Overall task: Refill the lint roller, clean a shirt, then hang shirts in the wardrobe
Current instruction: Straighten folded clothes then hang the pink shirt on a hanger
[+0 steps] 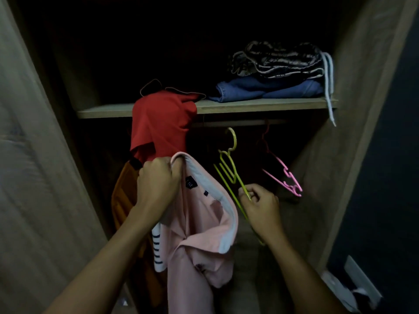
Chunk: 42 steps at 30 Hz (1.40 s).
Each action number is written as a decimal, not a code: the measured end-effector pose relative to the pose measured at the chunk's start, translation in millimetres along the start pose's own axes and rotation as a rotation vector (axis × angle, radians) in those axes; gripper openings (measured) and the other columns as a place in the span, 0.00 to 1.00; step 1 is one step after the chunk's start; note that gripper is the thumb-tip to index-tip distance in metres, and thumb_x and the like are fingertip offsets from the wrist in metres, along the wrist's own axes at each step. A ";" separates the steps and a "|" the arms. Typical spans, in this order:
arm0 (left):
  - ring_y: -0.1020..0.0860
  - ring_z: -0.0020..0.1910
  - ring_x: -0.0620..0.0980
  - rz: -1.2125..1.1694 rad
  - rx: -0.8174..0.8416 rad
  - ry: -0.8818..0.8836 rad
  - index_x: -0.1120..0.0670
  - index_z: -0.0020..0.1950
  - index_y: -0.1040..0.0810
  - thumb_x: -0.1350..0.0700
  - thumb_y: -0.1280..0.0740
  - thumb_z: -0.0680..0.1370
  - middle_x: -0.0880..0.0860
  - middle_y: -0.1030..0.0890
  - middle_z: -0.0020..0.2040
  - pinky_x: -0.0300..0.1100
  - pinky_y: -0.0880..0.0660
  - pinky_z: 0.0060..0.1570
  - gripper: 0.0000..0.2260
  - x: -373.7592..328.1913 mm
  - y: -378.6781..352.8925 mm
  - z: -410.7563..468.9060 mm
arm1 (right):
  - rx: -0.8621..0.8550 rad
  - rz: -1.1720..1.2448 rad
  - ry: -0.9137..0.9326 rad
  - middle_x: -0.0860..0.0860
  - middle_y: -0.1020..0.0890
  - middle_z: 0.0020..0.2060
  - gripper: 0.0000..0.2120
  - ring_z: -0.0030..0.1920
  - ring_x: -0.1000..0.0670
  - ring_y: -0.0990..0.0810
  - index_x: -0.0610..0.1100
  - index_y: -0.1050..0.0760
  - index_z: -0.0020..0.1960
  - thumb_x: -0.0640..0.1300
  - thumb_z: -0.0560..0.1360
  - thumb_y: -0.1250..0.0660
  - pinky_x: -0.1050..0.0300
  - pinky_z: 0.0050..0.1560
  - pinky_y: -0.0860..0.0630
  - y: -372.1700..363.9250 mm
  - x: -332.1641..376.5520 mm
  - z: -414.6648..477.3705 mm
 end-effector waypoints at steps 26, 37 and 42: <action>0.25 0.35 0.63 -0.071 0.136 -0.140 0.54 0.26 0.33 0.46 0.37 0.80 0.55 0.28 0.28 0.47 0.36 0.35 0.24 -33.8 158.6 -65.9 | -0.416 0.491 0.173 0.43 0.35 0.27 0.25 0.26 0.47 0.36 0.34 0.35 0.36 0.52 0.83 0.40 0.54 0.26 0.38 85.0 254.1 -130.0; 0.24 0.36 0.52 -0.626 0.352 0.078 0.68 0.43 0.19 0.44 0.27 0.71 0.62 0.16 0.39 0.47 0.30 0.40 0.24 -47.9 222.6 -54.9 | -0.431 0.165 0.546 0.58 0.38 0.25 0.19 0.26 0.57 0.38 0.53 0.38 0.34 0.56 0.81 0.38 0.58 0.29 0.38 46.7 273.3 -112.7; 0.20 0.36 0.51 -0.747 0.367 0.148 0.64 0.42 0.16 0.58 0.30 0.77 0.58 0.16 0.38 0.41 0.24 0.39 0.10 -28.9 245.5 -46.8 | -0.266 0.037 0.528 0.56 0.36 0.23 0.20 0.24 0.57 0.35 0.47 0.36 0.32 0.48 0.79 0.33 0.70 0.29 0.41 46.7 245.9 -106.9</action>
Point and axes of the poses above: each hand's wrist, its own z-axis towards the middle knuckle, its own y-axis out of the back of the hand, x = y × z, the point moved 1 cm from there along z, towards the middle knuckle
